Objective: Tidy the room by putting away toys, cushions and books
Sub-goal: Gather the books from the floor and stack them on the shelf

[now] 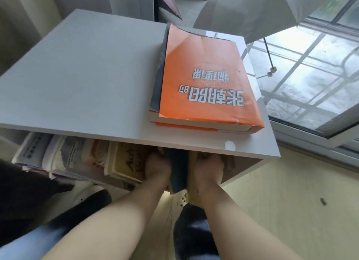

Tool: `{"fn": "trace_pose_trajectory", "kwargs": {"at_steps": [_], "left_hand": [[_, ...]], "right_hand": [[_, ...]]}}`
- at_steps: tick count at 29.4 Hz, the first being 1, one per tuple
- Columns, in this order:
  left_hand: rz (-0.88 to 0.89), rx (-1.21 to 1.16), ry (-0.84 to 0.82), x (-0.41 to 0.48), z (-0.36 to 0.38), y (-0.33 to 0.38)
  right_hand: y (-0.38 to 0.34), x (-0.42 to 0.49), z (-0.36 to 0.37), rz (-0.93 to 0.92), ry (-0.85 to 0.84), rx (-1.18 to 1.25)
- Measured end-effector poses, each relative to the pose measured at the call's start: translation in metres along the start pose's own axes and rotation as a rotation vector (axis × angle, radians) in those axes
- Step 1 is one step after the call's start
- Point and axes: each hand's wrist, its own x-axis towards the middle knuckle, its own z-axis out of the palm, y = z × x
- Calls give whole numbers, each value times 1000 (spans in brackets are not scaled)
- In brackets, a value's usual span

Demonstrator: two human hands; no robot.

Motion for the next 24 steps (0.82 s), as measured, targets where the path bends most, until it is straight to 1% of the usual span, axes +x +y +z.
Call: {"fn": "trace_pose_trajectory", "kwargs": {"at_steps": [1, 3, 4, 7, 9, 11, 13, 14, 16, 18, 21, 24], "left_hand": [[5, -6, 22, -12, -5, -6], [28, -125, 75, -35, -11, -18], [65, -179, 128, -43, -20, -23], [187, -229, 270, -58, -29, -31], [245, -254, 311, -67, -32, -36], [269, -284, 309, -71, -34, -43], [257, -292, 301, -66, -32, -45], [245, -283, 307, -64, -32, -43], [208, -266, 296, -60, -29, -45], [187, -232, 255, -61, -25, -54], [183, -229, 177, -62, -17, -62], [186, -314, 187, -56, -12, -51]], "right_hand": [[0, -6, -2, -21, 12, 14], [2, -12, -2, -72, 15, 23], [-2, -19, 0, -120, 21, 34], [-6, -31, 3, -260, 19, 56], [-6, -40, 9, -359, -32, 24], [-6, -48, 21, -437, -132, -8], [-5, -47, 38, -439, -266, -23], [-3, -44, 47, -404, -316, -16], [7, -38, 62, -281, -375, 37], [21, -31, 70, -215, -404, 73], [26, -24, 68, -247, -404, 61], [9, -16, 60, -369, -384, 4]]}}
